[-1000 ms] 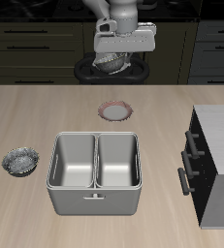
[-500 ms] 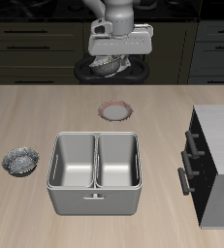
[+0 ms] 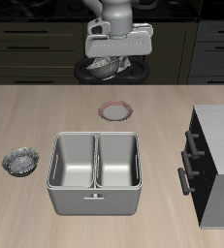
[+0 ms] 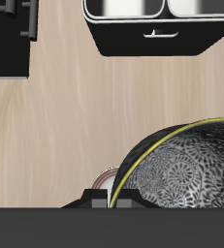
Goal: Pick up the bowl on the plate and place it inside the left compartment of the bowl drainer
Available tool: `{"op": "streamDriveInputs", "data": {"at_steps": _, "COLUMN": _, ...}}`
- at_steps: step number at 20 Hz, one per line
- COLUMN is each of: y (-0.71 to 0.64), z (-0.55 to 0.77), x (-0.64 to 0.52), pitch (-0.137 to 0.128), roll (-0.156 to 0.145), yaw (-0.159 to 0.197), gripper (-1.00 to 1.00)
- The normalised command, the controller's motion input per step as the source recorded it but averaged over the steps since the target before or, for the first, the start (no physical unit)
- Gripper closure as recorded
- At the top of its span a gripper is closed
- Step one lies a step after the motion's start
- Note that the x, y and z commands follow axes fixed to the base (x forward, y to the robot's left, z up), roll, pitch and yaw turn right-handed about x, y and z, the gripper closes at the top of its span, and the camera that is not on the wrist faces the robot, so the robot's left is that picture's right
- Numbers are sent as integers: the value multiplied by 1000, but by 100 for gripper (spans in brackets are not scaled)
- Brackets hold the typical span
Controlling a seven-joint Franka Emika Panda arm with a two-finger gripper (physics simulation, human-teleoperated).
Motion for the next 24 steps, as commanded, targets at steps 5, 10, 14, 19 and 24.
{"op": "streamDriveInputs", "data": {"at_steps": 5, "y": -30, "z": 248, "x": 350, "pitch": -32, "roll": -3, "yaw": 23, "gripper": 100}}
{"op": "streamDriveInputs", "data": {"at_steps": 10, "y": -208, "z": 231, "x": 275, "pitch": -20, "roll": -20, "yaw": 16, "gripper": 100}}
{"op": "streamDriveInputs", "data": {"at_steps": 14, "y": -164, "z": 188, "x": 200, "pitch": -25, "roll": -21, "yaw": 18, "gripper": 100}}
{"op": "streamDriveInputs", "data": {"at_steps": 19, "y": -140, "z": 33, "x": 253, "pitch": -1, "roll": -9, "yaw": 8, "gripper": 100}}
{"op": "streamDriveInputs", "data": {"at_steps": 24, "y": -240, "z": -131, "x": 364, "pitch": 83, "roll": 4, "yaw": -21, "gripper": 100}}
